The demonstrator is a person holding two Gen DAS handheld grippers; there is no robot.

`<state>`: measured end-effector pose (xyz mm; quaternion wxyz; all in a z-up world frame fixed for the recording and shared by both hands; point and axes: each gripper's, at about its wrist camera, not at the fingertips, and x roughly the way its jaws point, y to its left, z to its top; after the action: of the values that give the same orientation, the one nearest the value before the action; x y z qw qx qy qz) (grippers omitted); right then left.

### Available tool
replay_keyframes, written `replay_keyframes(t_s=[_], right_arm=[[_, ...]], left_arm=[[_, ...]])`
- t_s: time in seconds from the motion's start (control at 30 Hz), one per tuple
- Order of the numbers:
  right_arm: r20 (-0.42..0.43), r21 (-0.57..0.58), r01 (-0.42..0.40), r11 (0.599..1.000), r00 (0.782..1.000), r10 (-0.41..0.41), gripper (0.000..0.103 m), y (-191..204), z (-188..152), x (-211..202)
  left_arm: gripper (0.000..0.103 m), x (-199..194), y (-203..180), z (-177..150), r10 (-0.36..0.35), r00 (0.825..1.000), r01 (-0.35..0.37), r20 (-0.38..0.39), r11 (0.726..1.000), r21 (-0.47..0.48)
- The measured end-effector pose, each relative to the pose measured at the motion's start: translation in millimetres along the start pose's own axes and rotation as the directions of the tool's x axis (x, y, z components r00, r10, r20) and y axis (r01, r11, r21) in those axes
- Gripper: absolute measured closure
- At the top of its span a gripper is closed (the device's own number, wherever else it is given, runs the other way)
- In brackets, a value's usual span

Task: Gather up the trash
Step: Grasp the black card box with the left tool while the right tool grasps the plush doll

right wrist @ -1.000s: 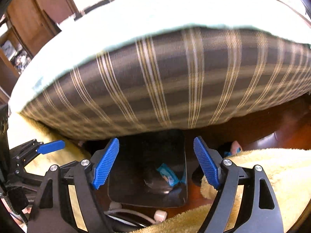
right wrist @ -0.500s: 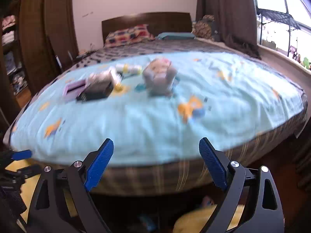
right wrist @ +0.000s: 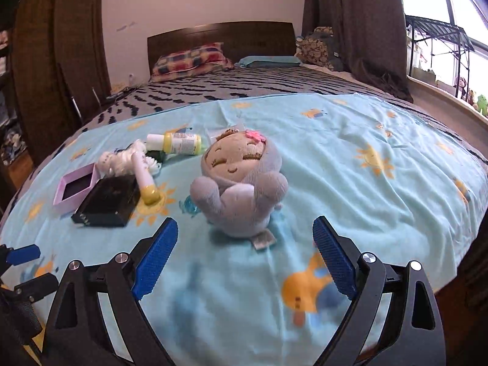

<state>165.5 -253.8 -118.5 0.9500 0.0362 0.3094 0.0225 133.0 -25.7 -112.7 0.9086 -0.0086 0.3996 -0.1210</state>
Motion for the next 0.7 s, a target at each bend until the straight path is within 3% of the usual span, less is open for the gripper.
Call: replay_keyframes(t_s=[0.37, 0.7], right_arm=[[0.016, -0.024, 0.018, 1.0, 1.0, -0.017, 0.013, 4, 12, 18], [-0.006, 0.014, -0.014, 1.0, 1.0, 0.015, 0.013, -8, 15, 36]], left_arm=[[0.02, 49, -20, 46, 0.007, 1.0, -0.006, 0.007, 1.0, -0.017], [0.024, 87, -22, 71, 0.061, 0.998, -0.062, -0.02, 0.997, -0.037]])
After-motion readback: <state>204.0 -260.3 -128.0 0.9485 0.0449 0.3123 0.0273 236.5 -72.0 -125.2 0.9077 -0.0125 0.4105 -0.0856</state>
